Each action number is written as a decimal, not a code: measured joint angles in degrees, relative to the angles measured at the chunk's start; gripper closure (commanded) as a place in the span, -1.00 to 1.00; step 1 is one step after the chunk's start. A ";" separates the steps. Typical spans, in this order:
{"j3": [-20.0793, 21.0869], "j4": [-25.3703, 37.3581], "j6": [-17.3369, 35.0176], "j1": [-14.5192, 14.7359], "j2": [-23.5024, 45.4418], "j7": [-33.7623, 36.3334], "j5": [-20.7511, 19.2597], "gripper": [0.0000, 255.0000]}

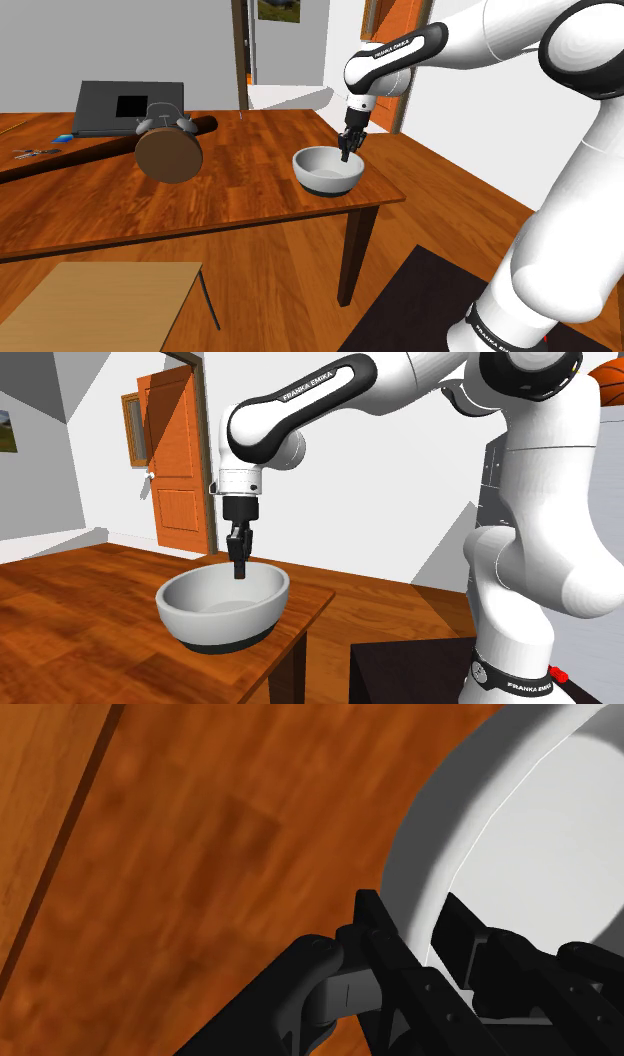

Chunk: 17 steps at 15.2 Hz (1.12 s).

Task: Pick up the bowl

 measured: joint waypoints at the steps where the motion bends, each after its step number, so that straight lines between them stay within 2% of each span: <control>1: 0.00 -0.01 0.01 0.00 -0.01 0.00 0.00 1.00; 6: 0.03 0.53 -0.84 0.03 -0.25 0.21 -0.16 1.00; 17: 0.10 6.58 -8.75 0.07 -2.26 1.64 -1.15 1.00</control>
